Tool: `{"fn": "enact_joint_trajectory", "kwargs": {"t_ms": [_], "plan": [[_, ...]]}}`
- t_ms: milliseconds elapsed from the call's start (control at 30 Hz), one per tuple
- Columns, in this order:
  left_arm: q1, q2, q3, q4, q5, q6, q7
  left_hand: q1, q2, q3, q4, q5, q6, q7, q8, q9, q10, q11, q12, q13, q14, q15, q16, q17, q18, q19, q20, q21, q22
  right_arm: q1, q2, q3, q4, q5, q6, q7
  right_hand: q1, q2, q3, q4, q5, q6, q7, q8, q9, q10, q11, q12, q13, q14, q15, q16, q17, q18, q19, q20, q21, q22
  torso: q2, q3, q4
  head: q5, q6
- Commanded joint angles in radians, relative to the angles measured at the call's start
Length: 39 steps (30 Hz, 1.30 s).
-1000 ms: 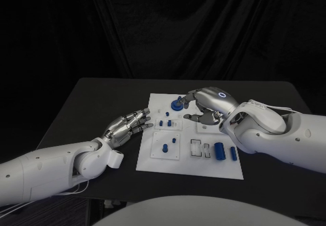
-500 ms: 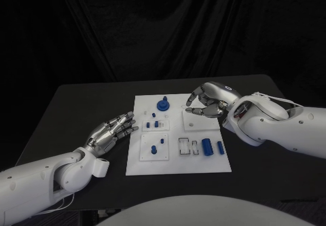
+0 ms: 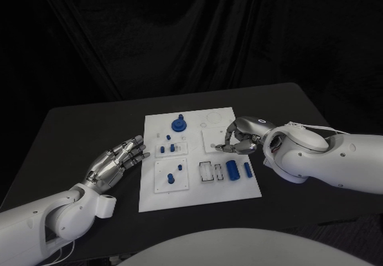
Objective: Assemble the parts on the task board
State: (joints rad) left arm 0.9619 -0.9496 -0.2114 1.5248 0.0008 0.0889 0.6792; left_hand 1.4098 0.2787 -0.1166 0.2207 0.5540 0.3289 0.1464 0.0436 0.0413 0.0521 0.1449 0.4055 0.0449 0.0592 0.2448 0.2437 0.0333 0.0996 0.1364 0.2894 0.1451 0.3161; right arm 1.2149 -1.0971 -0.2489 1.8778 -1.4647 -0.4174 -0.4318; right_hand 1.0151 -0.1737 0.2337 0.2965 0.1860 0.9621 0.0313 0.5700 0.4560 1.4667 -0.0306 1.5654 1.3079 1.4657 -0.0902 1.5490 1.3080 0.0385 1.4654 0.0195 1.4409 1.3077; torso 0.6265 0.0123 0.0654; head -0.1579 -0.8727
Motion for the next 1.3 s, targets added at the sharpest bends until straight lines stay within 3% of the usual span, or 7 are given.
{"fn": "enact_joint_trajectory", "kwargs": {"t_ms": [33, 267, 600, 933, 1300], "plan": [[-0.001, -0.001, 0.001, 0.003, -0.001, 0.0, 0.088, 0.008, -0.002, 0.007, -0.002, 0.006, 0.005, 0.012, 0.004, 0.001, 0.003, 0.004, 0.005, 0.001, -0.007, -0.002, 0.005, 0.002, 0.003, 0.003, 0.002, -0.003, 0.001, -0.011, -0.012, 0.001, 0.018, -0.14, 0.077, -0.153, -0.022, -0.007, 0.0, 0.001, -0.005, -0.016, -0.001, 0.019, 0.026, 0.104, -0.007, 0.005, 0.263, 0.096, -0.008, 0.004, 0.219, -0.01, 0.067, -0.008, 0.008, 0.226, 0.0, 0.0, 0.0001, -0.011, 0.0], [-0.001, 0.0, 0.001, 0.001, -0.001, 0.002, 0.086, 0.008, -0.002, 0.007, -0.002, 0.006, 0.005, 0.012, 0.004, 0.001, 0.003, 0.004, 0.005, 0.001, -0.007, -0.002, 0.005, 0.002, 0.003, 0.003, 0.002, -0.003, 0.001, -0.033, -0.036, 0.0, 0.048, -0.208, 0.113, -0.216, -0.039, -0.008, 0.0, 0.001, -0.005, -0.032, 0.0, 0.029, 0.046, 0.104, -0.006, 0.005, 0.263, 0.096, -0.008, 0.003, 0.217, -0.01, 0.066, -0.008, 0.009, 0.226, 0.0, 0.0002, 0.0, -0.012, 0.0], [-0.001, 0.002, 0.0, 0.0, 0.022, 0.004, 0.083, 0.008, -0.002, 0.008, -0.002, 0.006, 0.009, 0.012, 0.005, 0.002, 0.005, 0.005, 0.008, 0.002, -0.006, -0.002, 0.006, 0.002, 0.004, 0.003, 0.002, -0.003, 0.001, -0.05, -0.052, 0.0, 0.084, -0.281, 0.134, -0.241, -0.044, -0.005, 0.006, 0.002, 0.015, -0.044, 0.001, 0.035, 0.064, 0.104, -0.005, 0.005, 0.263, 0.093, -0.007, -0.002, 0.205, -0.008, 0.062, -0.007, 0.005, 0.224, 0.0, 0.0001, 0.0001, -0.008, 0.0], [-0.001, 0.002, 0.0, 0.0, 0.028, 0.005, 0.082, 0.008, -0.002, 0.008, -0.002, 0.006, 0.009, 0.012, 0.005, 0.002, 0.005, 0.005, 0.008, 0.002, -0.006, -0.002, 0.006, 0.002, 0.004, 0.003, 0.002, -0.003, 0.001, -0.086, -0.046, 0.0, 0.097, -0.29, 0.154, -0.248, -0.143, -0.018, -0.009, 0.003, -0.075, -0.029, -0.005, 0.057, 0.101, 0.104, -0.009, 0.005, 0.263, 0.095, -0.013, 0.001, 0.211, -0.009, 0.062, -0.011, 0.014, 0.225, 0.0, 0.0001, 0.0001, 0.002, 0.0], [-0.001, 0.005, 0.0, -0.003, 0.028, 0.008, 0.08, 0.009, -0.003, 0.01, -0.002, 0.007, 0.011, 0.013, 0.005, 0.002, 0.006, 0.007, 0.011, 0.002, -0.006, -0.003, 0.008, 0.002, 0.004, 0.004, 0.002, -0.003, 0.001, -0.102, -0.029, 0.0, 0.082, -0.291, 0.204, -0.252, -0.183, -0.026, -0.018, 0.003, -0.098, -0.026, -0.007, 0.052, 0.113, 0.104, -0.01, 0.005, 0.263, 0.094, -0.015, 0.0, 0.209, -0.009, 0.061, -0.014, 0.012, 0.224, 0.0, 0.0001, 0.0002, 0.002, 0.0]]}}
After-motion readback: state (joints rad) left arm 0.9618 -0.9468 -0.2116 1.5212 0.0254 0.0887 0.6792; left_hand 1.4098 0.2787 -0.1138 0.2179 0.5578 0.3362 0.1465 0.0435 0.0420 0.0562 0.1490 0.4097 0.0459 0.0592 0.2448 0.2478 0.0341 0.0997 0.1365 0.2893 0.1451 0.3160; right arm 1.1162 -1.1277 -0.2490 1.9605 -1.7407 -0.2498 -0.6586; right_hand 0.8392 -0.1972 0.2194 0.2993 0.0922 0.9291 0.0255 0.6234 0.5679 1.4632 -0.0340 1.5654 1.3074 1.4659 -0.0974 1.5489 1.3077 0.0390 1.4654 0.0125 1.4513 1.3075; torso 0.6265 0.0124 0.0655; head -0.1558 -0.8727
